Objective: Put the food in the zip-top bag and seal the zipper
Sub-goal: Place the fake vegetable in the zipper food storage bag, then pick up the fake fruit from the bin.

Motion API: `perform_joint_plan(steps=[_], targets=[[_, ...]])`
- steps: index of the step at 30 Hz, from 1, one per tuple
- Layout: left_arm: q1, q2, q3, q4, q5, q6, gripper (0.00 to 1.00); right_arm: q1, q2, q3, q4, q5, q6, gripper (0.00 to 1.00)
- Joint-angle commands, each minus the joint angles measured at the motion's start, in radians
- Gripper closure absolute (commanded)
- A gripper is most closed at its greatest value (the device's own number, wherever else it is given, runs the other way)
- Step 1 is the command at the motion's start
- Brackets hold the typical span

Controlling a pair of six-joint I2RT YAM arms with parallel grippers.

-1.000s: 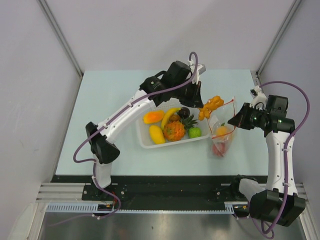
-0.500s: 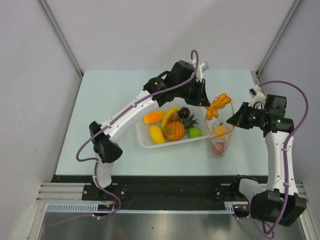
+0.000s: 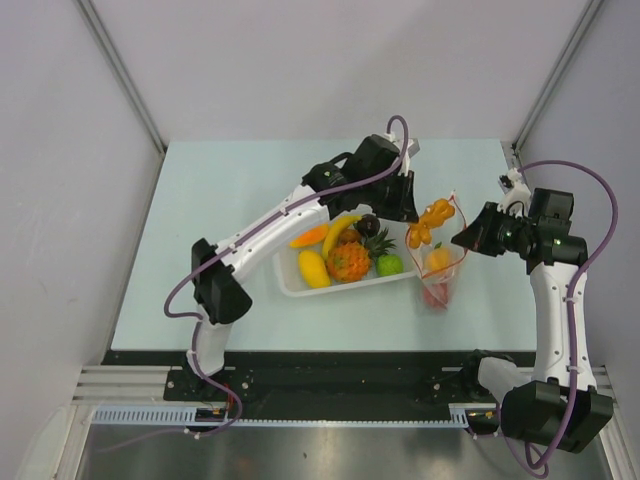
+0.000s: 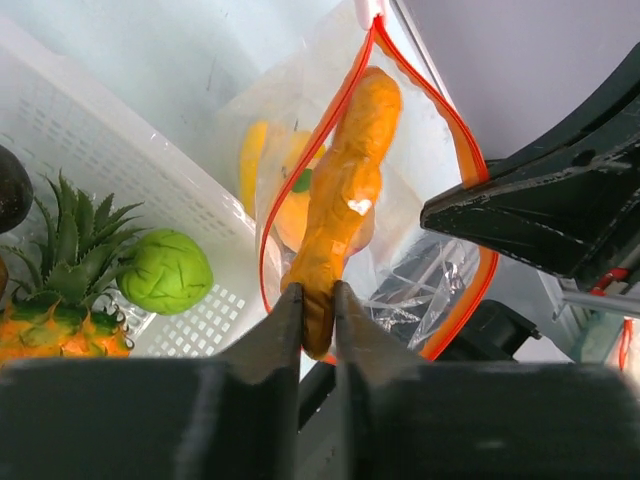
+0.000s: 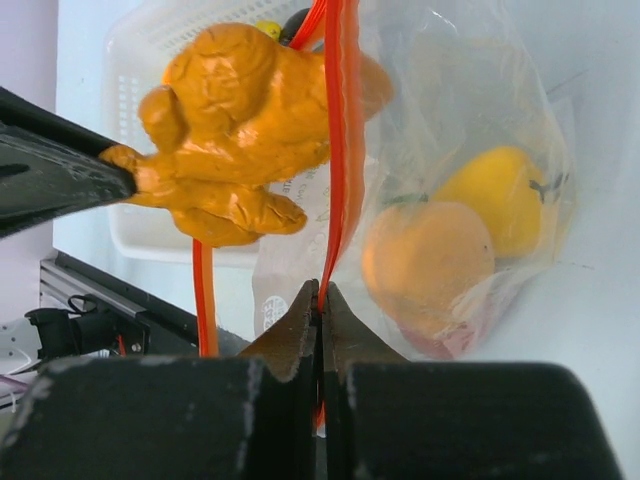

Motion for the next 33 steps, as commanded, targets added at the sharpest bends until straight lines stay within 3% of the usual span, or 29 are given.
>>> perform_joint_plan(steps=[1,4,5,6,8,12,15,16,20,22,25,28,29,33], targets=[[-0.013,0.000,0.022,0.042,-0.027,0.005,0.68,0.006,-0.018,0.032,0.060,-0.065,0.032,1.00],[-0.012,-0.015,0.030,0.063,0.014,0.068,0.47,0.004,-0.015,0.034,0.074,-0.079,0.041,1.00],[-0.012,-0.028,0.025,0.078,0.023,0.094,0.37,0.004,-0.015,0.035,0.075,-0.080,0.042,1.00],[-0.010,-0.038,0.024,0.082,0.034,0.153,0.16,0.003,-0.015,0.035,0.077,-0.086,0.044,1.00],[-0.003,-0.084,0.006,0.069,-0.001,0.244,0.01,-0.008,-0.015,0.035,0.077,-0.104,0.039,1.00],[0.091,-0.199,-0.119,0.059,-0.058,0.400,0.01,-0.025,-0.018,0.029,0.066,-0.109,0.018,1.00],[0.236,-0.269,-0.215,0.013,0.083,0.578,0.00,-0.029,-0.016,0.018,0.062,-0.109,0.012,1.00],[0.276,-0.281,-0.269,-0.007,0.189,0.621,0.01,-0.031,-0.015,0.017,0.066,-0.111,0.009,1.00],[0.439,-0.287,-0.324,-0.125,0.244,0.811,0.08,-0.032,-0.004,0.015,0.074,-0.106,0.001,1.00],[0.454,-0.301,-0.372,-0.170,0.266,0.896,0.08,-0.034,0.007,0.020,0.077,-0.105,-0.004,1.00],[0.456,-0.359,-0.577,-0.188,0.353,1.165,0.08,-0.035,0.025,0.023,0.085,-0.103,-0.007,1.00],[0.458,-0.408,-0.689,-0.176,0.414,1.435,0.07,-0.032,0.048,0.026,0.091,-0.105,-0.005,1.00],[0.456,-0.414,-0.741,-0.176,0.433,1.586,0.07,-0.032,0.054,0.027,0.091,-0.108,-0.005,1.00],[0.442,-0.375,-0.783,-0.154,0.413,1.793,0.08,-0.026,0.076,0.024,0.098,-0.115,0.007,1.00]])
